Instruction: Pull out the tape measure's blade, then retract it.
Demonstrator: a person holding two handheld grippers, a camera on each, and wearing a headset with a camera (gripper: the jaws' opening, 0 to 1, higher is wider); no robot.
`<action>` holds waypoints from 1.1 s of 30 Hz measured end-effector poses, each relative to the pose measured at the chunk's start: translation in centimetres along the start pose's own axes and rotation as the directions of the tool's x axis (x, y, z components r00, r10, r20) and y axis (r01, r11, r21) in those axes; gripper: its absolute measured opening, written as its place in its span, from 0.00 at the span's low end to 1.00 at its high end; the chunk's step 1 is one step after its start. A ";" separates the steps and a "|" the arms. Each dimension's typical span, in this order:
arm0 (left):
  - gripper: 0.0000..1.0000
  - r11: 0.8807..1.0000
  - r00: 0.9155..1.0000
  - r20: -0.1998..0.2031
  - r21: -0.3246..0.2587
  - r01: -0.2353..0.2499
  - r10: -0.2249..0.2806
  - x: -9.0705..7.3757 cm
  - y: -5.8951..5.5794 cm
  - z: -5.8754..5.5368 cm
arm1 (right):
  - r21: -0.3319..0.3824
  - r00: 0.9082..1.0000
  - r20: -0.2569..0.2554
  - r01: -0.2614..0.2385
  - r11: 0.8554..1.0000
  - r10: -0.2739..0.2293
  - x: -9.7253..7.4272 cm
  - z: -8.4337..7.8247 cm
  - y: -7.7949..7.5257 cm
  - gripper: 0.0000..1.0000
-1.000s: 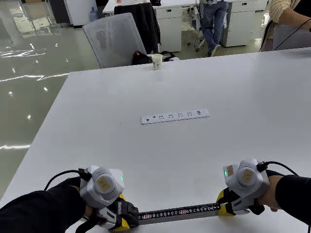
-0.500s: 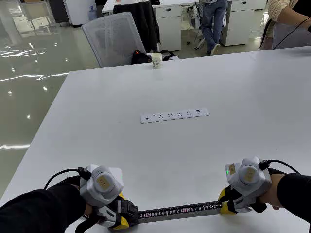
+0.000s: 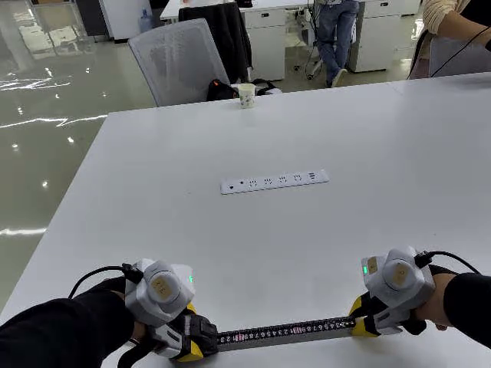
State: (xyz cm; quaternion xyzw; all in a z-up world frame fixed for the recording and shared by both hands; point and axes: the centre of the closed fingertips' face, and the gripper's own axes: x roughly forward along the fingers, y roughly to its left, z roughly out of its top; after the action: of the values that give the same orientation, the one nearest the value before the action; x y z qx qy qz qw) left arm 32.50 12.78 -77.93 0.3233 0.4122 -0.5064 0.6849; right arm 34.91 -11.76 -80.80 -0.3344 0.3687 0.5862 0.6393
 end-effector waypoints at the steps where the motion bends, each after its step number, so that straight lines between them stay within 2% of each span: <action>1: 0.35 1.000 1.000 0.000 0.001 0.000 0.000 0.0 0.0 0.0 | -0.001 1.000 -0.001 0.000 1.000 0.000 0.0 0.0 0.0 0.10; 5: 0.35 1.000 1.000 0.023 -0.015 -0.004 0.004 0.0 0.1 0.1 | -0.015 1.000 -0.020 -0.003 1.000 0.003 0.0 0.1 0.1 0.10; 11: 0.36 1.000 0.999 0.033 -0.007 -0.019 0.019 0.1 0.2 0.2 | -0.023 1.000 -0.027 -0.001 1.000 0.001 0.1 0.2 0.1 0.11; 20: 0.35 0.999 0.999 0.029 0.012 -0.030 0.030 0.3 0.3 0.2 | -0.061 0.997 -0.072 -0.006 0.998 0.002 0.1 0.2 0.2 0.12; 26: 0.35 0.999 0.999 0.032 0.007 -0.034 0.034 0.2 0.3 0.2 | -0.059 0.996 -0.089 -0.003 0.998 -0.002 0.2 0.2 0.2 0.12; 29: 0.34 0.999 0.999 0.019 0.020 -0.032 0.032 0.3 0.3 0.1 | -0.078 0.995 -0.105 -0.006 0.997 -0.002 0.2 0.3 0.3 0.12; 33: 0.34 0.999 0.999 0.009 0.024 -0.031 0.031 0.3 0.3 0.0 | -0.089 0.989 -0.147 -0.013 0.996 0.000 0.4 0.3 0.3 0.12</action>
State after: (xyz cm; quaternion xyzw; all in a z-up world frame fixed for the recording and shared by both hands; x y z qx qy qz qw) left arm 32.83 12.67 -78.20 0.3356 0.3979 -0.5022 0.6905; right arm 34.69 -11.29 -80.95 -0.4038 0.3889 0.5781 0.5929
